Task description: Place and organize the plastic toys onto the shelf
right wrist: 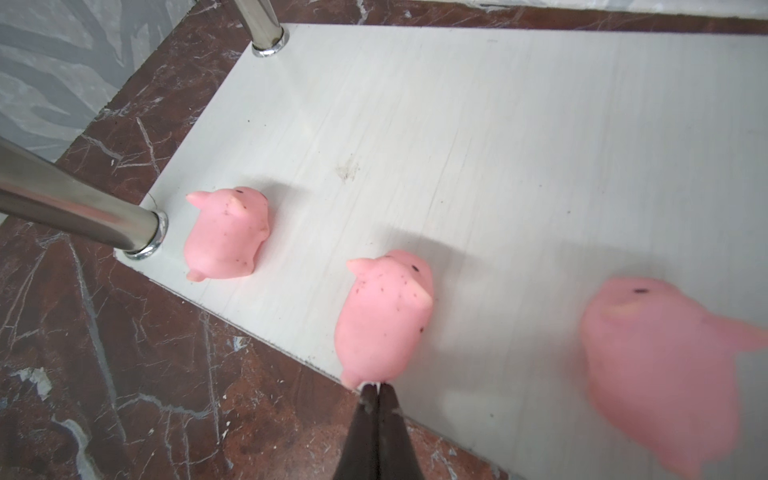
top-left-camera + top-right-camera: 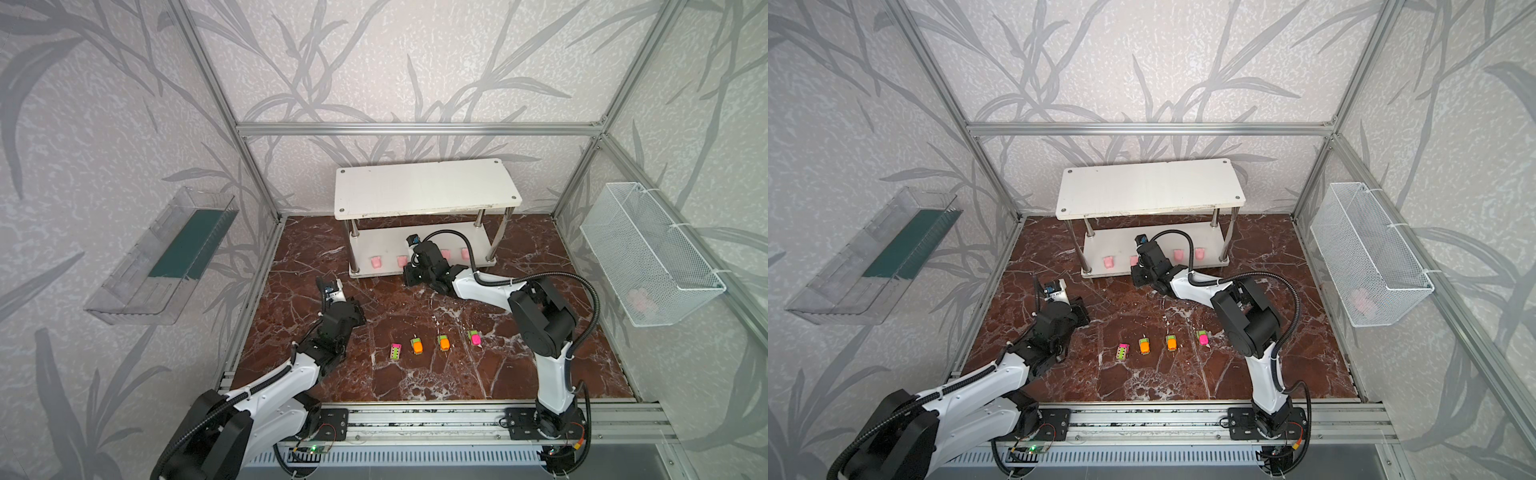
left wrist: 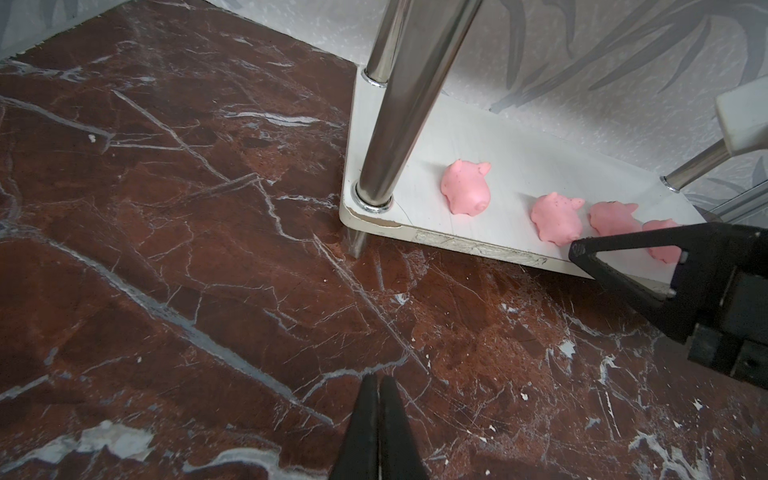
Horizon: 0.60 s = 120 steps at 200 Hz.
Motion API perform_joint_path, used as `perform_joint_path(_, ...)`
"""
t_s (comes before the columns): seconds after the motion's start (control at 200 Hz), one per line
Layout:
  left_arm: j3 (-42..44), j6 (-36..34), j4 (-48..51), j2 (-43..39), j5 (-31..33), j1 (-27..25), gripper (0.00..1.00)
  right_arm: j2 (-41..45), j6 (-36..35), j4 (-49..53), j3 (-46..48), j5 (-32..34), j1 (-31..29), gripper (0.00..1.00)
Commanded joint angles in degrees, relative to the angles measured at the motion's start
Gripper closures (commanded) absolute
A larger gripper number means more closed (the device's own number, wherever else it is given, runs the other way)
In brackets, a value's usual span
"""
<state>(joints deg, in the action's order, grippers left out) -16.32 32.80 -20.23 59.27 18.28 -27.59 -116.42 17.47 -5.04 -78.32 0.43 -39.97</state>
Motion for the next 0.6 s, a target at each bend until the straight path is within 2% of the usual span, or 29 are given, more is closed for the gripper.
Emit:
perform_joint_path(0.0, -0.43, 0.59, -1.05, 0.37, 0.08, 0.45, 1.00, -1.43, -0.27, 0.97, -2.17, -0.06, 0.36, 1.00)
perform_joint_path(0.325, -0.47, 0.50, -1.13, 0.68, -0.11, 0.85, 1.00, -2.40, -0.14, 1.70, -4.04, -0.43, 0.81, 1.00)
perform_joint_path(0.595, -0.30, 0.77, -1.35, 1.01, -0.54, 1.14, 1.00, 1.19, -0.06, -0.99, 1.11, -1.53, 0.83, 1.00)
